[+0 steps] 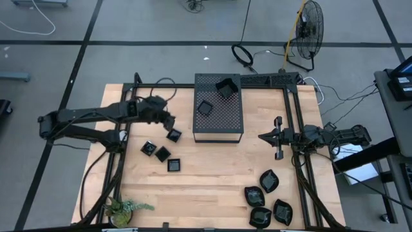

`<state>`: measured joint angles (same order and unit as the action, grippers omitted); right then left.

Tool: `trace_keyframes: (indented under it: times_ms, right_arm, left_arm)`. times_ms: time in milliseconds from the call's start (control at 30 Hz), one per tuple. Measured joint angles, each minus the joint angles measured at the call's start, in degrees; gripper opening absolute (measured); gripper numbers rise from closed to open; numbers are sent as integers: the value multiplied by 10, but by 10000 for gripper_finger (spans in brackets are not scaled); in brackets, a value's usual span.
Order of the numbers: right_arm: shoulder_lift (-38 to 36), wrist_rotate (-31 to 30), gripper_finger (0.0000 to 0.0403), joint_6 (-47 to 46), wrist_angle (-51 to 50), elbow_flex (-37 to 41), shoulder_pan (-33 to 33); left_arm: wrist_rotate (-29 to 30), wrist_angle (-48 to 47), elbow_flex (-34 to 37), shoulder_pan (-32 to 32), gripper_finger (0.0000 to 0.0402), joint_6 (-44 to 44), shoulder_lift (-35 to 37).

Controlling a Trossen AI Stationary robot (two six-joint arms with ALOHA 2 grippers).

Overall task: Pick & Place Mini shaped plates
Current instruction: Stack the square plate on top of the square plate on the shelf

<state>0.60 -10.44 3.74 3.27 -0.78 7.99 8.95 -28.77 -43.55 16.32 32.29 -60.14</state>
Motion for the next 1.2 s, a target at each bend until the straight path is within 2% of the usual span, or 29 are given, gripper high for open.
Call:
trace_keyframes:
  times_ms: [100, 233, 767, 1200]
  right_arm:
    - [0, 0, 0, 0, 0, 0, 0]
    - [0, 0, 0, 0, 2, 0, 0]
    - [0, -1, 0, 0, 15, 0, 0]
    - [0, -1, 0, 0, 20, 0, 0]
  left_arm:
    - [1, -80, 1, -11, 200, 48, -10]
    - [1, -117, 1, -25, 211, 82, -46]
    - [0, -99, 1, -33, 212, 94, -217]
    - [-5, -51, 1, -33, 212, 82, -276]
